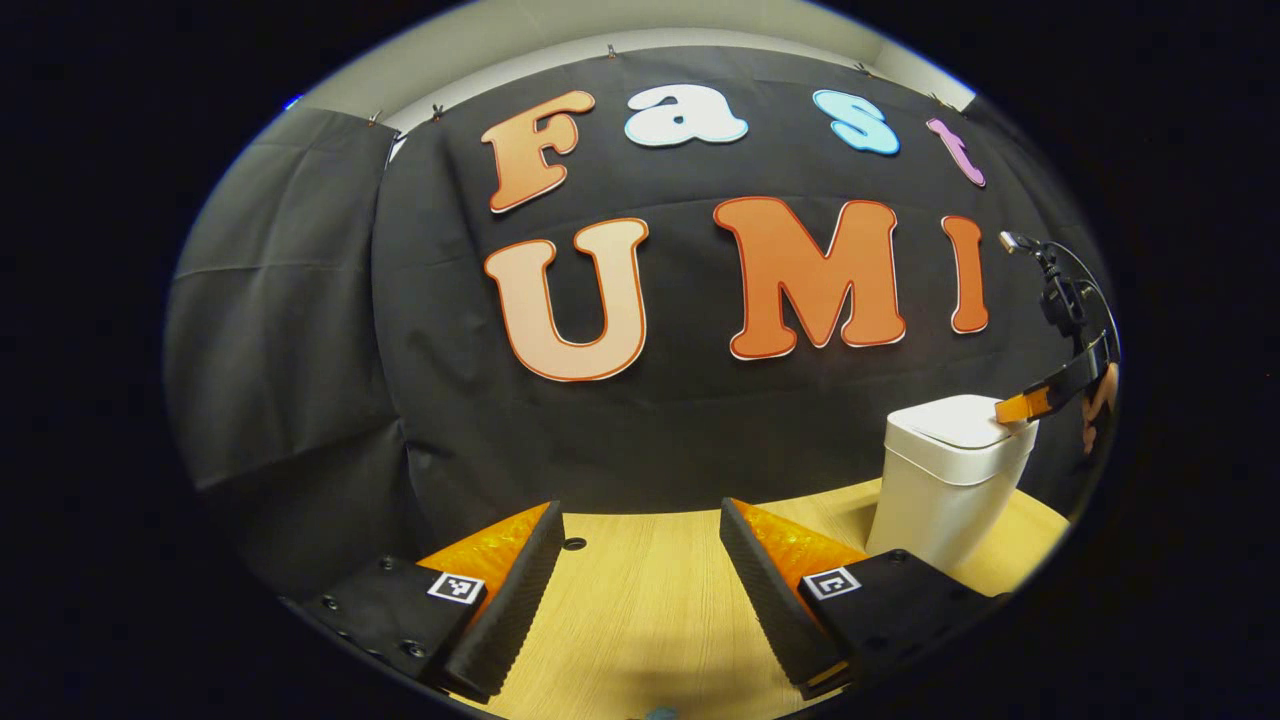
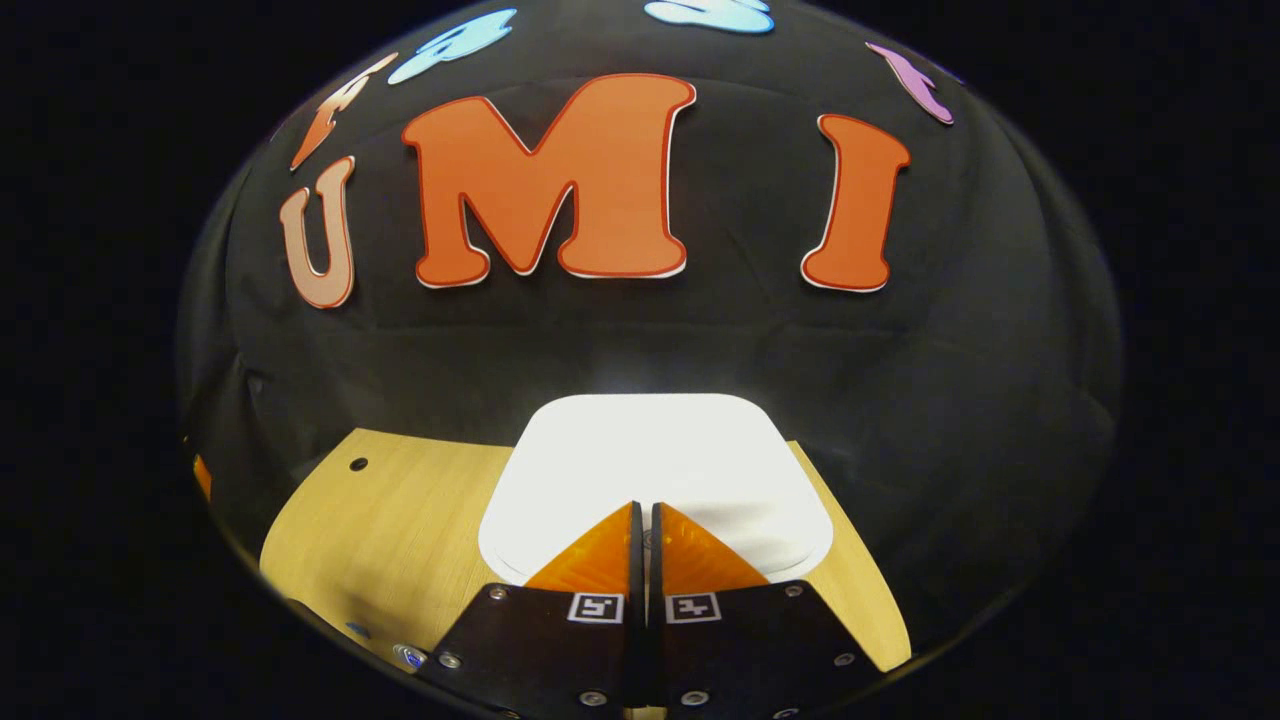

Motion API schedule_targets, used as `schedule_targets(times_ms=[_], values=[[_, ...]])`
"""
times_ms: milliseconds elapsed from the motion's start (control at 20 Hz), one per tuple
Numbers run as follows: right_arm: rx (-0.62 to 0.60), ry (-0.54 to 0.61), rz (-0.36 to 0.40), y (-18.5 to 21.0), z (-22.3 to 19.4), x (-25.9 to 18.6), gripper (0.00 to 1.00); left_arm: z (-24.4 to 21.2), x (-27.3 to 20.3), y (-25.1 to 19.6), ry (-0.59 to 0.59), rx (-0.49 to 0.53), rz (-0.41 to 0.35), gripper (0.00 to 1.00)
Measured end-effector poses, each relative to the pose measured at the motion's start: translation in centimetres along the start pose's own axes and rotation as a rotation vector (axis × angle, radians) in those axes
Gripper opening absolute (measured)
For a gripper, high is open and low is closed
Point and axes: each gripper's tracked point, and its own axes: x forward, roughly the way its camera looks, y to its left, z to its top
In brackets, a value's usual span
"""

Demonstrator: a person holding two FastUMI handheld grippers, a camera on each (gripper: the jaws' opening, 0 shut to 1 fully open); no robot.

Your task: Press the lid of the desktop garbage bin to open it, pick up the crumpled paper on the desktop and throw it into the bin, then pick up the pop can on the desktop and drop it into the bin, and finally close the garbage bin lid.

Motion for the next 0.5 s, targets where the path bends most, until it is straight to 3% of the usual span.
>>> schedule_targets(times_ms=[500], values=[[-0.013, -0.324, -0.035, 0.4, 6.9, -6.5, 0.01, -0.2, 0.3, -0.5, -0.014, -0.029, -0.067, 1.0]])
